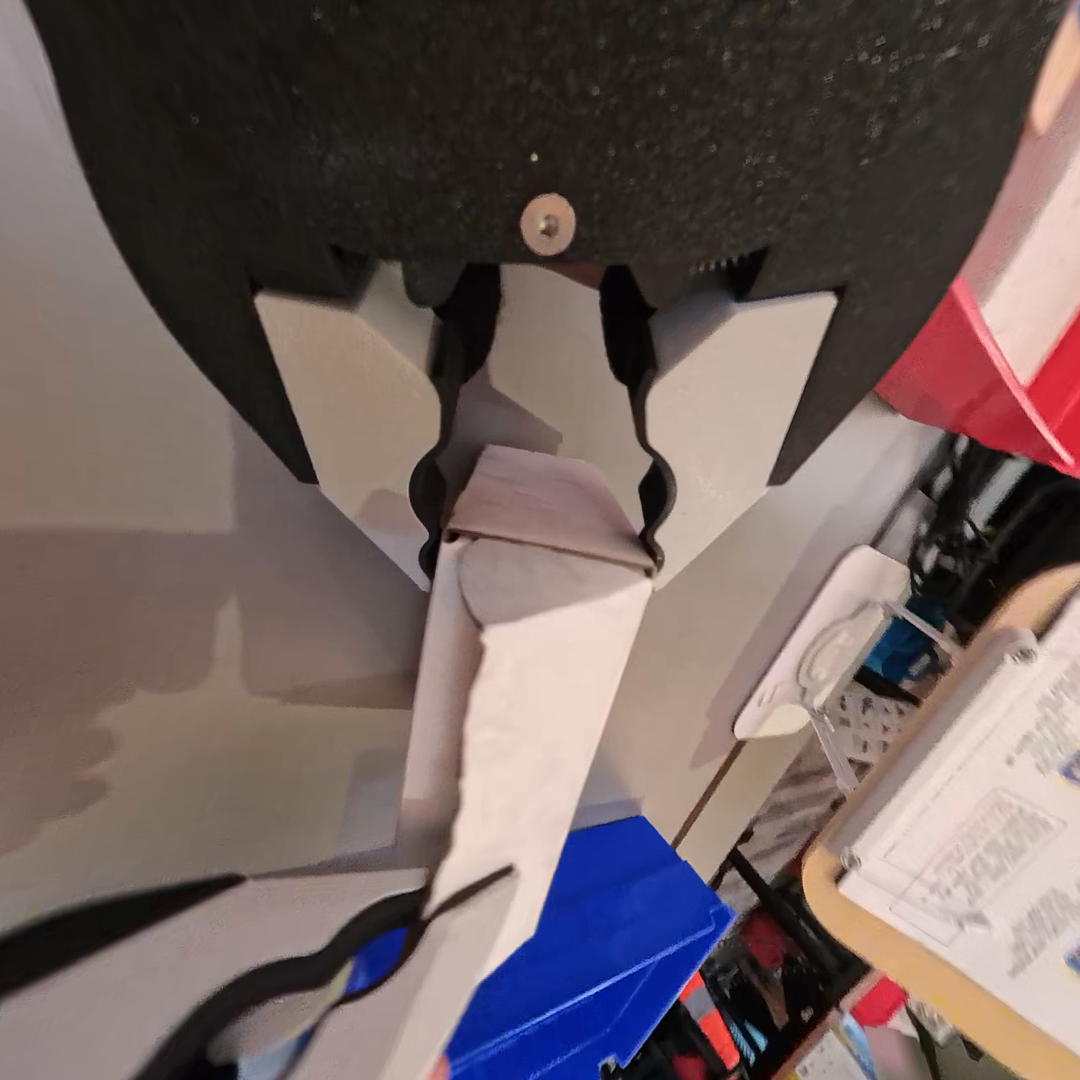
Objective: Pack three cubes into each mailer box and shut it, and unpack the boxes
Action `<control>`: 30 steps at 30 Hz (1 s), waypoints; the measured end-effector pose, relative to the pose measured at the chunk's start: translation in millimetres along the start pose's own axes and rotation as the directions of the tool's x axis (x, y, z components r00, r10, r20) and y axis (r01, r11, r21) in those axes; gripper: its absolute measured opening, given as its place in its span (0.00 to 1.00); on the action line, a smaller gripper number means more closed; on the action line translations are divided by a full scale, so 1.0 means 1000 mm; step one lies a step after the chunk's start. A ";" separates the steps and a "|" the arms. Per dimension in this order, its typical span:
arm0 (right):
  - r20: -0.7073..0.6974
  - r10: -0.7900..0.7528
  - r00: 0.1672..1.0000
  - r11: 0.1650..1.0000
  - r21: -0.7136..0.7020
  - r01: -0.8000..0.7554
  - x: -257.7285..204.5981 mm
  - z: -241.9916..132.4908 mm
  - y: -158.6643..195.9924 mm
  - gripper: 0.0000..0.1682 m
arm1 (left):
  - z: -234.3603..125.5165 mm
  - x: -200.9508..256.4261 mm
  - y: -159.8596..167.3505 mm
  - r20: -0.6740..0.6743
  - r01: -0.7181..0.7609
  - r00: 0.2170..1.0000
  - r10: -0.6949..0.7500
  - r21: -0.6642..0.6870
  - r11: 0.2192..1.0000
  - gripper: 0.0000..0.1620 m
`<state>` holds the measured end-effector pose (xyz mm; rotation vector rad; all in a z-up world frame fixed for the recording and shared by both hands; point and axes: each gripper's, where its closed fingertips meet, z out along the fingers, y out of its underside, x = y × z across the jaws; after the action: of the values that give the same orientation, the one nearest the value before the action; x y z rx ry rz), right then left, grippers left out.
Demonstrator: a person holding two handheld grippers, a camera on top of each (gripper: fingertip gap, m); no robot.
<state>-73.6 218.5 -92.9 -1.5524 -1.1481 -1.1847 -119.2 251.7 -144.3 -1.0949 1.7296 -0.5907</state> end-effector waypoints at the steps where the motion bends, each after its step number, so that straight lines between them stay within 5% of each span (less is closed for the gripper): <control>1: -0.046 0.001 0.999 1.000 -0.010 -0.002 -0.002 -0.002 0.000 0.01 | 0.001 0.000 0.004 0.008 0.056 0.998 -0.055 -0.034 0.998 0.40; 5: -0.080 0.063 0.995 0.995 -0.074 -0.069 -0.008 -0.013 -0.001 0.00 | -0.003 0.002 0.014 0.056 0.442 0.897 -0.438 -0.142 0.886 0.62; 9: -0.063 0.135 0.989 0.983 -0.115 -0.141 -0.012 -0.020 -0.007 0.01 | -0.011 0.011 -0.007 -0.022 0.689 0.723 -0.691 -0.061 0.723 0.46; 18: 0.167 0.303 0.938 0.949 -0.145 -0.281 -0.031 -0.021 -0.013 0.01 | -0.003 0.010 0.019 0.074 0.565 0.825 -0.560 -0.064 0.823 0.31; 22: 0.244 0.464 0.851 0.885 -0.152 -0.439 -0.019 -0.020 -0.016 0.01 | 0.001 0.016 0.033 0.088 0.530 0.848 -0.523 -0.134 0.837 0.28; 30: 0.478 0.552 0.683 0.831 -0.249 -0.498 -0.003 -0.016 -0.008 0.01 | 0.005 0.021 0.040 0.052 0.551 0.833 -0.550 -0.163 0.819 0.23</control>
<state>-85.5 203.9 -92.3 -2.1887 -0.8648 -0.4191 -133.7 253.3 -187.2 -1.7469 1.4679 -0.8001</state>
